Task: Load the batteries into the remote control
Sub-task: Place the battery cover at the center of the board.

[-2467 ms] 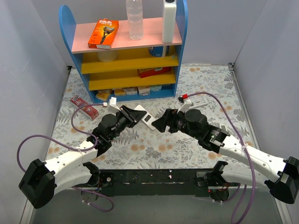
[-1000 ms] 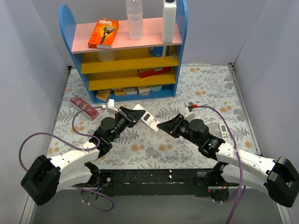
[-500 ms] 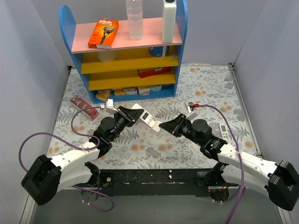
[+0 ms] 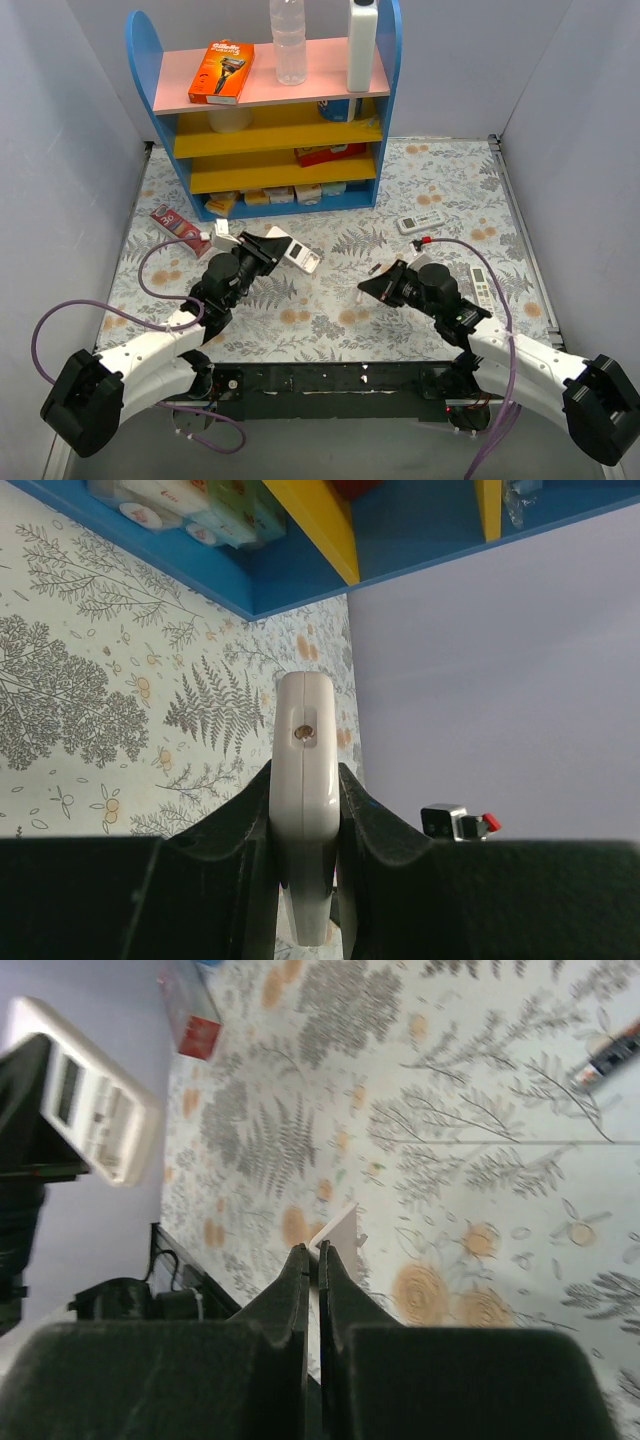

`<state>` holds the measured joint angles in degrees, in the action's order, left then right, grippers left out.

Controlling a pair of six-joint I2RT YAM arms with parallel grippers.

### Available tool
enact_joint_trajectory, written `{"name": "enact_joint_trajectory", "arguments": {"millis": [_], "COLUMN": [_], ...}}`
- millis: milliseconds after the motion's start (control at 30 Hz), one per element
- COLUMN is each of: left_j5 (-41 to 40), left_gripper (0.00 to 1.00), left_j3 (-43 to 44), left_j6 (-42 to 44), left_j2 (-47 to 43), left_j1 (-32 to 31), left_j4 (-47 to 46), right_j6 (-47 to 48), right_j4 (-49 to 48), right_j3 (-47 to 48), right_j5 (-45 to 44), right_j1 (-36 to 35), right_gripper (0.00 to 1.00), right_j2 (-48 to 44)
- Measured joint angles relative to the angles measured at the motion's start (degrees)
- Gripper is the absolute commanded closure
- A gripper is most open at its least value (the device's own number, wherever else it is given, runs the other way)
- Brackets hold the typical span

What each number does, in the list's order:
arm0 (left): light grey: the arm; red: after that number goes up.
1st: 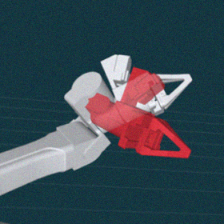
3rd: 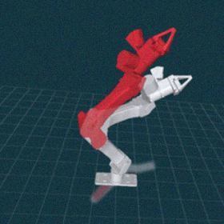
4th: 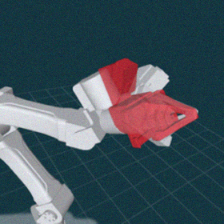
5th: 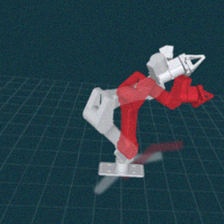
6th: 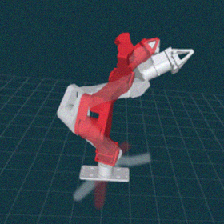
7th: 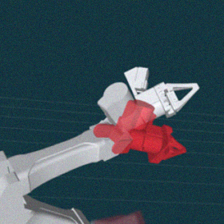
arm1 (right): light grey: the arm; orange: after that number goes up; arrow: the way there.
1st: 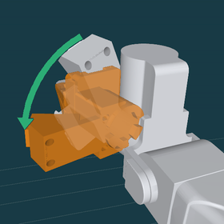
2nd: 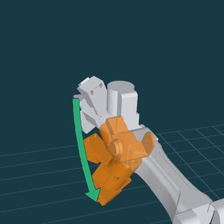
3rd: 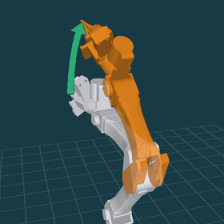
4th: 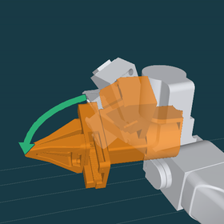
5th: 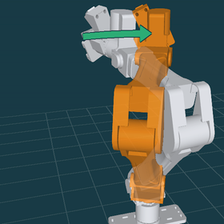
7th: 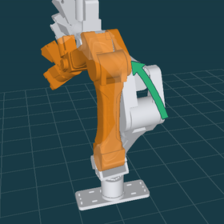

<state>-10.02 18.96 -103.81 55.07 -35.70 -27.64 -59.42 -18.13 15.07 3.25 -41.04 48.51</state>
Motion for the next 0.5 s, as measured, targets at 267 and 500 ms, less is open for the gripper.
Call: {"name": "enact_joint_trajectory", "arguments": {"millis": [267, 500], "left_j5": [2.7, 6.2], "left_gripper": [1.00, 1.00], "left_j3": [-1.5, -1.7], "left_j6": [-0.5, -0.6], "left_j2": [-3.7, -3.9], "left_j1": [1.5, 1.9], "left_j4": [0.5, 0.0], "right_j6": [3.1, 4.1], "right_j4": [-3.3, -7.8], "right_j3": [-3.4, -4.3], "right_j5": [5.6, 8.5], "right_j1": [1.0, 2.6], "right_gripper": [0.99, 0.97], "right_j2": [10.5, 15.5]}}
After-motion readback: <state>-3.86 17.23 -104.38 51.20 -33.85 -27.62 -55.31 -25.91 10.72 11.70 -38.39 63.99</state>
